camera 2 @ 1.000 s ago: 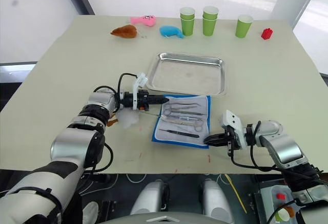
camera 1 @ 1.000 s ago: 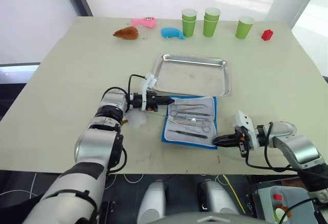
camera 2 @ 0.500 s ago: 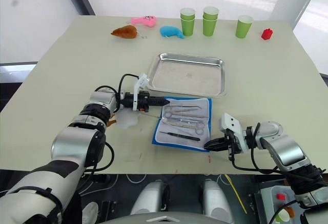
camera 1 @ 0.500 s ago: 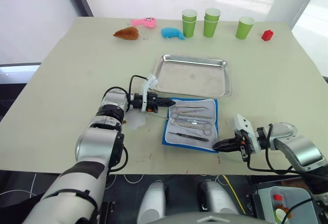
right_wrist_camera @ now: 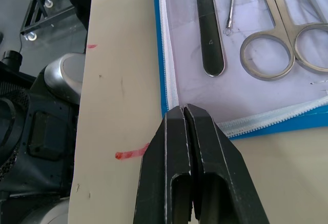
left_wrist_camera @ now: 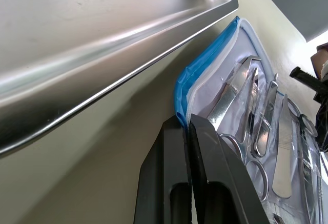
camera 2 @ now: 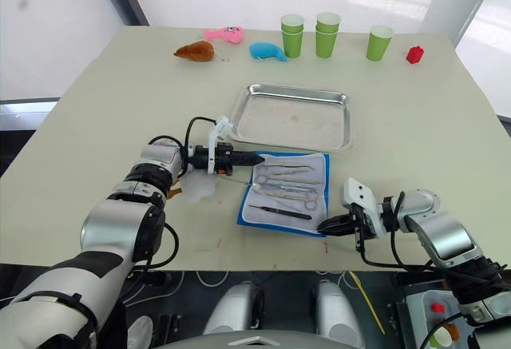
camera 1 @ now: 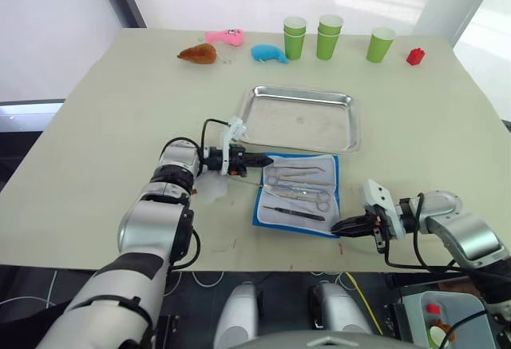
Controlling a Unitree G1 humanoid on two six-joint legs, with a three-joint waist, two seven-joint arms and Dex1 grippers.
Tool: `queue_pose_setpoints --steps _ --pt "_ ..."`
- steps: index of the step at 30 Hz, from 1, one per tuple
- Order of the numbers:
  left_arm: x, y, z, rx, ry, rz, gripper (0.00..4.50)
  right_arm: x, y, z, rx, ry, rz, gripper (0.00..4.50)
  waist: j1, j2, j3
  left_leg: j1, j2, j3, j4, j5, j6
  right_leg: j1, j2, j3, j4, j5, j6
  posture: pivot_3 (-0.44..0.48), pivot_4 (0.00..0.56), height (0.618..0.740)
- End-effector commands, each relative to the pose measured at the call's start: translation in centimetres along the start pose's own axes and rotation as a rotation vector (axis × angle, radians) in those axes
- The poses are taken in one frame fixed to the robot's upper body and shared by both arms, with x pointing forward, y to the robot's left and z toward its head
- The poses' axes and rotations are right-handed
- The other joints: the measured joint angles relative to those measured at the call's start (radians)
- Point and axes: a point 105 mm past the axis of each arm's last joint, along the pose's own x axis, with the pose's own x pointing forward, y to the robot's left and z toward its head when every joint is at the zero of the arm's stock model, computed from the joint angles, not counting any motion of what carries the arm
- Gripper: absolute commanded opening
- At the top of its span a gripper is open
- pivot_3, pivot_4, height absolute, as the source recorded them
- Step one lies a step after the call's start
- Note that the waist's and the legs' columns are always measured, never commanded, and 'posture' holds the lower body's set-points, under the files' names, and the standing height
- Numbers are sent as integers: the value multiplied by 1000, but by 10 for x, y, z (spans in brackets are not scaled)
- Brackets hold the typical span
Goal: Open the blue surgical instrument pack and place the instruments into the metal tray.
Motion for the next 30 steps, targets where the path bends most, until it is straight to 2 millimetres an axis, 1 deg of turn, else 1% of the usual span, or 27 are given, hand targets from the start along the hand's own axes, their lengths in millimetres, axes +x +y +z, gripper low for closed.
queue_pose_setpoints --steps 1,4,7,9,10,14,15,17,21,25,30 --pt "3 4 -28 -109 50 6 0 3 2 -14 32 44 0 44 0 0 0 0 0 0 0 0 0 0 0 0 0 0 0 0 150 740" --pt "3 2 -29 -135 46 -4 0 4 1 -15 26 43 -2 44 -1 0 0 0 0 0 0 0 0 0 0 0 0 0 0 0 150 740" --pt "3 5 -28 -139 36 18 920 3 1 -15 22 44 -4 0 -1 0 -1 0 0 0 0 0 0 0 0 0 0 0 0 0 150 740" --pt "4 7 -27 -149 12 36 1867 3 0 -16 19 48 -6 0 1 0 -4 1 0 0 0 0 0 1 0 -1 0 0 0 0 150 740" --pt "4 7 -26 -155 -1 39 2199 2 0 -17 18 49 -7 0 1 1 -5 2 0 0 0 0 0 2 0 -1 0 0 0 0 150 740" --pt "2 8 -20 -193 -56 40 4056 1 0 -18 15 54 -11 0 0 2 -6 9 0 -1 0 0 0 9 0 -1 -1 0 0 0 150 740" --pt "2 8 -20 -196 -59 38 4449 1 0 -18 14 55 -11 0 -2 2 -6 11 0 -1 -1 0 0 11 0 -1 -1 -1 0 0 150 740" --pt "1 7 -19 -209 -80 28 4449 1 0 -19 13 58 -11 0 -3 2 -7 14 0 0 -2 0 0 14 0 0 -2 -1 1 0 150 740" --pt "-1 7 -20 -228 -100 20 4449 2 0 -19 12 61 -10 0 -4 2 -7 14 0 0 -2 0 0 14 0 0 -2 -1 1 0 150 740" --pt "-3 8 -25 -249 -109 21 4449 2 0 -19 11 59 -9 0 -4 2 -7 14 0 0 -2 0 0 14 0 0 -2 -1 1 0 150 740" --pt "-12 11 -29 -254 -120 32 4449 2 1 -19 10 61 1 0 -10 2 -7 15 0 0 -2 0 0 14 0 0 -2 -1 1 0 150 740"
